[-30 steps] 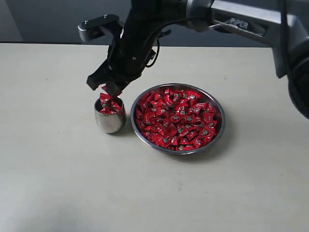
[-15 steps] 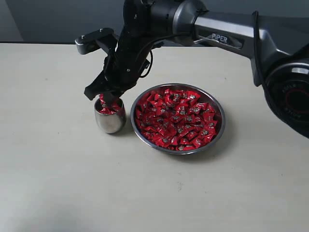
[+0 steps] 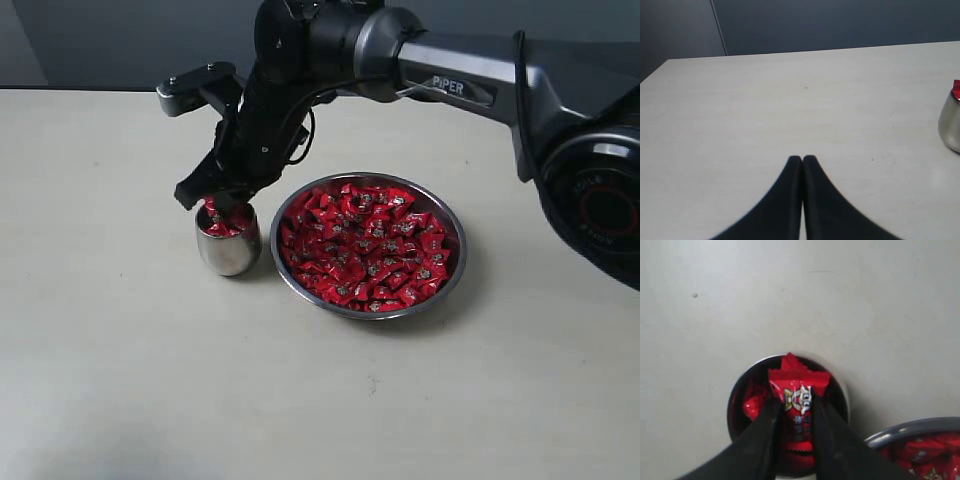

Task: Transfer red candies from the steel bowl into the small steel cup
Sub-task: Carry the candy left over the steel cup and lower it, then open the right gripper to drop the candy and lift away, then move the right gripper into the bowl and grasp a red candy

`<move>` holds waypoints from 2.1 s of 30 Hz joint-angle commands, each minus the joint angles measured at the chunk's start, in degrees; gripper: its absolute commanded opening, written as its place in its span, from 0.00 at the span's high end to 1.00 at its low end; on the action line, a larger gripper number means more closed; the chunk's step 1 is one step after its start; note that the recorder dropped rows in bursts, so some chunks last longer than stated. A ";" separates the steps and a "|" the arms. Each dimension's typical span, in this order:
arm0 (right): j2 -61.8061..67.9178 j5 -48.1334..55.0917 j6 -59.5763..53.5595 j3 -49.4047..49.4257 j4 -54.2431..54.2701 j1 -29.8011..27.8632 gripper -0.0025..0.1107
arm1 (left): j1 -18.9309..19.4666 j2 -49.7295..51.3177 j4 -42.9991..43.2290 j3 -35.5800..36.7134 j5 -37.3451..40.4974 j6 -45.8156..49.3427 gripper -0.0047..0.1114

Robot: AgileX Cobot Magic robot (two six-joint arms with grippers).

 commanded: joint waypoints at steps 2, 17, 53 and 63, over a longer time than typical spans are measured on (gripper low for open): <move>-0.13 1.77 -0.49 -0.22 0.02 -0.01 0.70 | 0.09 -0.27 0.11 0.11 -0.55 -0.11 0.96; -6.06 1.91 0.14 -0.22 -1.32 -0.12 0.67 | 0.09 -0.27 0.11 0.11 -0.55 -0.11 0.96; -23.41 -21.18 0.47 44.08 5.95 -15.51 0.70 | 0.09 -0.27 0.11 0.11 -0.55 -0.11 0.96; -16.32 -12.75 1.55 37.94 3.84 -15.37 0.70 | 0.09 -0.27 0.11 0.11 -0.55 -0.11 0.96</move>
